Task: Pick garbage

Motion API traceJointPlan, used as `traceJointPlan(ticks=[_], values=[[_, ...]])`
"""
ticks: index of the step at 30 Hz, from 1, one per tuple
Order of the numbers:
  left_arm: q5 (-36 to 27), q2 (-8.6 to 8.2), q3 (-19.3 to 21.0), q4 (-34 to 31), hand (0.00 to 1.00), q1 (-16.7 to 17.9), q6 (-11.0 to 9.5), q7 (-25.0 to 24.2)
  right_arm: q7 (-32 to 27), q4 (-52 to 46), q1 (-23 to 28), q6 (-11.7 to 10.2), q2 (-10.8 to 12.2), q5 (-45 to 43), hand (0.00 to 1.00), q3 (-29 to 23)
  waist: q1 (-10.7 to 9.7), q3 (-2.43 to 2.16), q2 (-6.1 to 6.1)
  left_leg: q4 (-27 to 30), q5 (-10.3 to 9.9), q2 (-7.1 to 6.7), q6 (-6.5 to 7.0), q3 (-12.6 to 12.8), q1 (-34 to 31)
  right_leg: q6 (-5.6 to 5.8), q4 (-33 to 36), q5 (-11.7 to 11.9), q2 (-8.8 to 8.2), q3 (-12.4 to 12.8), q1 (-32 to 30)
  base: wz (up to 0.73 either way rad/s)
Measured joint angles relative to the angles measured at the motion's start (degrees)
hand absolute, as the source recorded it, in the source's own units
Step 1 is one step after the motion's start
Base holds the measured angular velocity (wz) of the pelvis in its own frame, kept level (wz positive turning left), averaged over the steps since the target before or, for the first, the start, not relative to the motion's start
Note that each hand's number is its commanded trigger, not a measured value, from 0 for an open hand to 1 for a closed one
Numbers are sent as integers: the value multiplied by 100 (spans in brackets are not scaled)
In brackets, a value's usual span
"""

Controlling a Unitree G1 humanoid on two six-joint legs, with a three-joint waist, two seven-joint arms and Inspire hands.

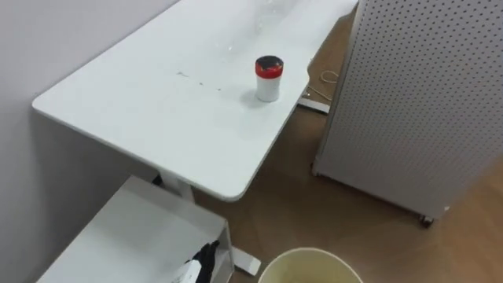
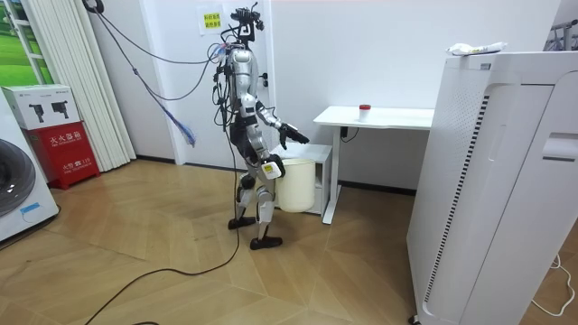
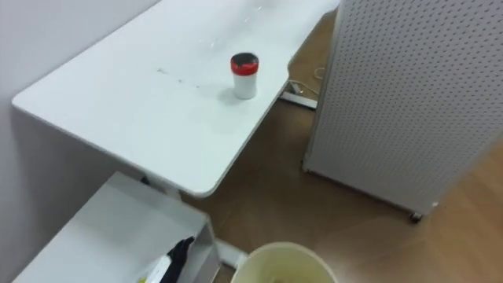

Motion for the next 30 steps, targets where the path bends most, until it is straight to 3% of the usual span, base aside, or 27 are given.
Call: traceJointPlan(ticks=[3,7,13,18,21,22,25,26,27,28,29,30], values=[[-5,188,14,-407,0,347,-24,80,-17,-167,210,0,-8,-37,100,-273,42,-37,-43,-92,-1,11,1,-5,171,35,-201,63,27,17,194,-13],[-17,296,485,-1207,0,818,-91,196,-22,-483,555,-9,-11,-35,100,-729,101,-30,14,-182,-2,-20,4,-19,267,104,-379,145,23,68,325,-7],[-45,407,964,-1644,0,905,-204,482,-92,-536,715,-1,-11,-97,100,-857,173,-14,129,-450,-4,-42,7,76,640,143,-480,174,91,219,555,-18],[-241,425,1198,-2127,0,1019,-332,623,-83,-539,718,-3,32,-292,100,-982,208,-17,115,-456,-6,-46,11,281,716,135,-514,245,152,312,532,-27],[-244,428,1427,-2576,0,1031,-403,742,-84,-542,640,-2,96,-423,100,-1041,236,-23,84,-459,-5,-53,13,408,729,137,-652,423,211,413,497,-50],[-249,424,1492,-2844,0,1037,-408,800,-83,-526,619,0,124,-474,100,-1032,324,-19,52,-472,-3,-45,16,600,788,112,-709,520,236,370,492,-73],[-437,427,1540,-3185,0,1034,-537,989,-27,-495,560,44,143,-500,100,-958,440,-28,34,-547,5,-26,42,849,919,3,-974,813,261,-10,550,-82],[-531,424,1567,-3251,0,1017,-628,1043,-2,-493,539,46,160,-499,100,-918,489,-18,52,-669,10,17,96,1005,1014,-90,-1097,932,255,-349,602,-59],[-596,415,1572,-3298,0,970,-644,1076,4,-484,542,32,200,-520,100,-916,486,-8,59,-749,-32,99,174,1225,1050,-204,-1017,907,180,-890,595,-42],[-600,366,1570,-3300,0,920,-643,1075,1,-338,529,27,229,-555,100,-933,498,21,74,-809,-54,127,184,1481,1130,-303,-427,454,-22,-1482,592,-8],[-601,324,1565,-3311,0,919,-643,1075,-11,-262,527,28,222,-603,100,-947,497,12,68,-837,-56,131,160,1615,1172,-312,-118,217,-119,-1684,622,18],[-597,249,1566,-3376,0,921,-643,1075,-38,-121,529,28,201,-686,100,-1054,503,-1,30,-864,-56,95,117,1742,1220,-246,278,-140,-310,-1902,706,12]])
